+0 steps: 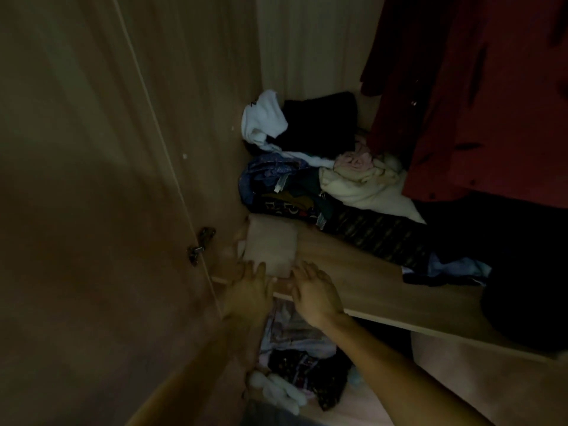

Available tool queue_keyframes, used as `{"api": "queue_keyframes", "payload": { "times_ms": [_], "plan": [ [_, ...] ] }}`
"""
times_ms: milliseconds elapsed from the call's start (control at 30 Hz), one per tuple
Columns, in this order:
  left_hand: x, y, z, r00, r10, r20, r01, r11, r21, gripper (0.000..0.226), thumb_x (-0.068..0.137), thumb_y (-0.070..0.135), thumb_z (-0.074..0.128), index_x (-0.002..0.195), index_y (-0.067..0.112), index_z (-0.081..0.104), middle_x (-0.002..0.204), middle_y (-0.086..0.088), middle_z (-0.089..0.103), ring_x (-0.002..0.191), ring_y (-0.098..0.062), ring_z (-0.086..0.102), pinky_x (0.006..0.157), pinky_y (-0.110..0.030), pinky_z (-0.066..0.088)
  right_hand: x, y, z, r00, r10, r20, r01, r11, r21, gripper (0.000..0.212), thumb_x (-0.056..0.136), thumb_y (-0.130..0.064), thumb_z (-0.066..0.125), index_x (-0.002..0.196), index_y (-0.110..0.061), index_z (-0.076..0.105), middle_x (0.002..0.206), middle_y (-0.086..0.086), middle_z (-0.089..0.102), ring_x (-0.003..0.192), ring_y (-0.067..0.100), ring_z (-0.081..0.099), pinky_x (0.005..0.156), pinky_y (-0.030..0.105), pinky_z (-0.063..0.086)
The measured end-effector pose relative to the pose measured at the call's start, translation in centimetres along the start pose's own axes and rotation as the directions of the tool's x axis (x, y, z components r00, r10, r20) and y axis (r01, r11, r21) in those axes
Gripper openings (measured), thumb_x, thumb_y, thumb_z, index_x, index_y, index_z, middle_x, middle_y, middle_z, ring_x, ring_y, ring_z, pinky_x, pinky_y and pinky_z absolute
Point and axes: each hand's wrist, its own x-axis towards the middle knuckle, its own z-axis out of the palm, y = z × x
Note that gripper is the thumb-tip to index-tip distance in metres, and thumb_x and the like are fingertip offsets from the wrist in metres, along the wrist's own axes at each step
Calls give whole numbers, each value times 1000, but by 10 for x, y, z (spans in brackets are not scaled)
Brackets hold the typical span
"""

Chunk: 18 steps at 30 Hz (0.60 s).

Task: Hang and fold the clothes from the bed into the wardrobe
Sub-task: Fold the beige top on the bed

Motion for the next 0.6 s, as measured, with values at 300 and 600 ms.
{"api": "queue_keyframes", "payload": {
  "times_ms": [300, 600],
  "plan": [
    [-127, 2, -59, 976, 162, -146, -169, 985, -38, 64, 92, 51, 20, 131, 11, 52, 130, -13, 56, 123, -32, 48, 105, -44, 33, -136, -67, -33, 973, 97, -209, -109, 993, -48, 43, 101, -33, 36, 136, -10, 49, 132, 10, 55, 118, 27, 51, 99, 36, 41],
    [-246, 7, -78, 955, 248, -165, -285, 921, -264, 63, 92, 55, 21, 122, 13, 58, 118, -11, 63, 113, -32, 55, 98, -45, 40, -280, -127, -45, 918, 262, -297, -290, 956, -54, 45, 101, -38, 33, 140, -18, 43, 135, 6, 53, 118, 27, 52, 97, 36, 42]
  ]
}}
